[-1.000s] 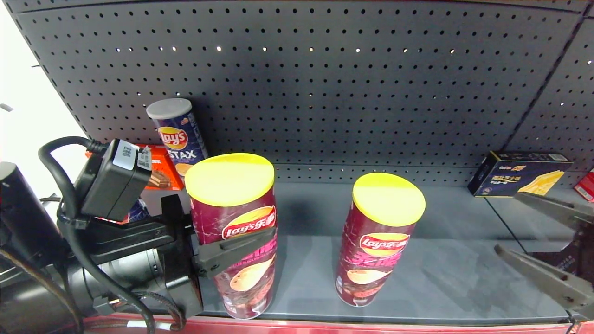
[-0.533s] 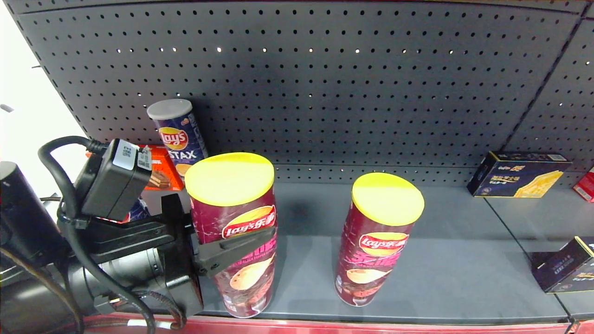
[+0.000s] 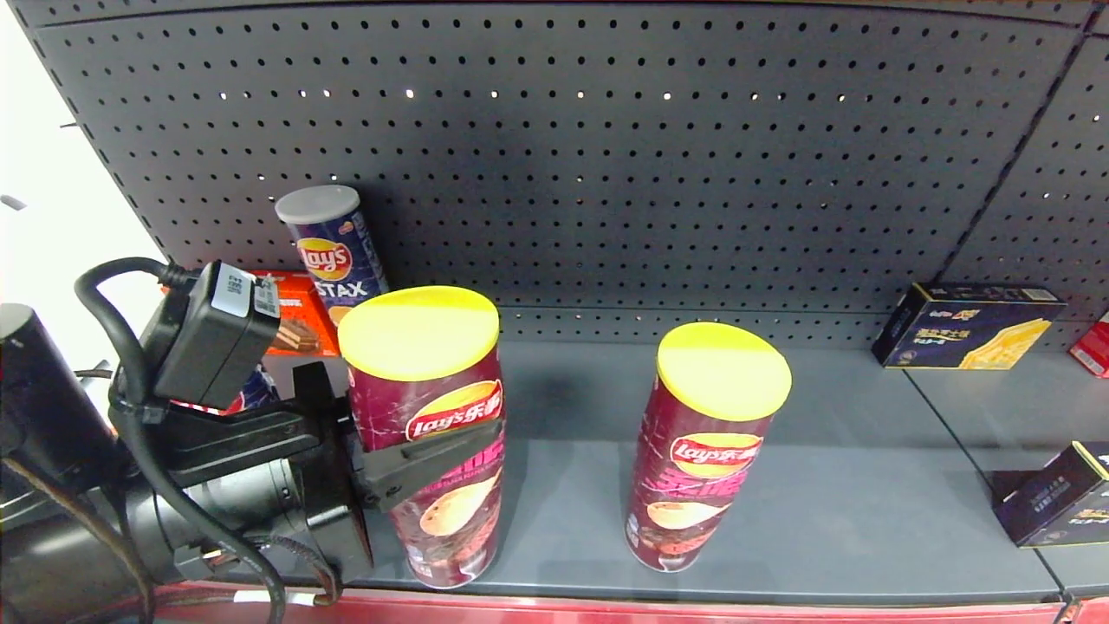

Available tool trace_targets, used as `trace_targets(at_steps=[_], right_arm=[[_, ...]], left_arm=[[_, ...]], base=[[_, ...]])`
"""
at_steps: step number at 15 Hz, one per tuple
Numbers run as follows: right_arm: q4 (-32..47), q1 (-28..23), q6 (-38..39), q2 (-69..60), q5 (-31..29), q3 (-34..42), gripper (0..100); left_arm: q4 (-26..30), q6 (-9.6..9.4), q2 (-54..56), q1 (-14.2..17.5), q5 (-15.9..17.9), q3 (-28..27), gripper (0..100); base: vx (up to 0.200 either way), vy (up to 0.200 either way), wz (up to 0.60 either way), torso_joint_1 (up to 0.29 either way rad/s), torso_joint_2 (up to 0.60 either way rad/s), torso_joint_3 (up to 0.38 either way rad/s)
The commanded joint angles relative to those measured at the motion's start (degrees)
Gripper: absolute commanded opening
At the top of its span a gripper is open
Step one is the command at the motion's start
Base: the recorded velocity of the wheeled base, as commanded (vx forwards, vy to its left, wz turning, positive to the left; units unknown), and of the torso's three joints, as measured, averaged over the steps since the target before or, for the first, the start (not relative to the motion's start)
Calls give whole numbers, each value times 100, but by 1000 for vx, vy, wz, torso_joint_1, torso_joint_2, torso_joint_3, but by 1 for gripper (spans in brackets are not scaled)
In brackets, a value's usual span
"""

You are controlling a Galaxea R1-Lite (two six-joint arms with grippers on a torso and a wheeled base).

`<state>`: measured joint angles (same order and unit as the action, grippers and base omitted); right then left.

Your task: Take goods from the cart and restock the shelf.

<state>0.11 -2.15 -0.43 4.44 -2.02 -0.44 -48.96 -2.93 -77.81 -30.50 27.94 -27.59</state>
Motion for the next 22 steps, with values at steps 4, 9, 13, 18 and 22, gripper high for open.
trace_targets(at_steps=[4, 9, 13, 18, 22], right_arm=[[-2, 4, -1, -39, 0, 35, 100], [-2, 4, -1, -39, 0, 35, 100], [-2, 4, -1, -39, 0, 35, 100], [-2, 4, -1, -39, 0, 35, 100], [-2, 4, -1, -39, 0, 35, 100]], left_arm=[[0, 11, 82, -44, 10, 8, 0], [9, 55, -41, 18, 159, -370, 0], [0, 143, -604, 9, 159, -871, 0], [-351, 213, -1377, 27, 212, -1407, 0], [-1116, 222, -2335, 9, 133, -2172, 0]], base=[[0, 0, 0, 0, 0, 0], [0, 0, 0, 0, 0, 0], [0, 0, 0, 0, 0, 0], [0, 0, 0, 0, 0, 0], [0, 0, 0, 0, 0, 0]])
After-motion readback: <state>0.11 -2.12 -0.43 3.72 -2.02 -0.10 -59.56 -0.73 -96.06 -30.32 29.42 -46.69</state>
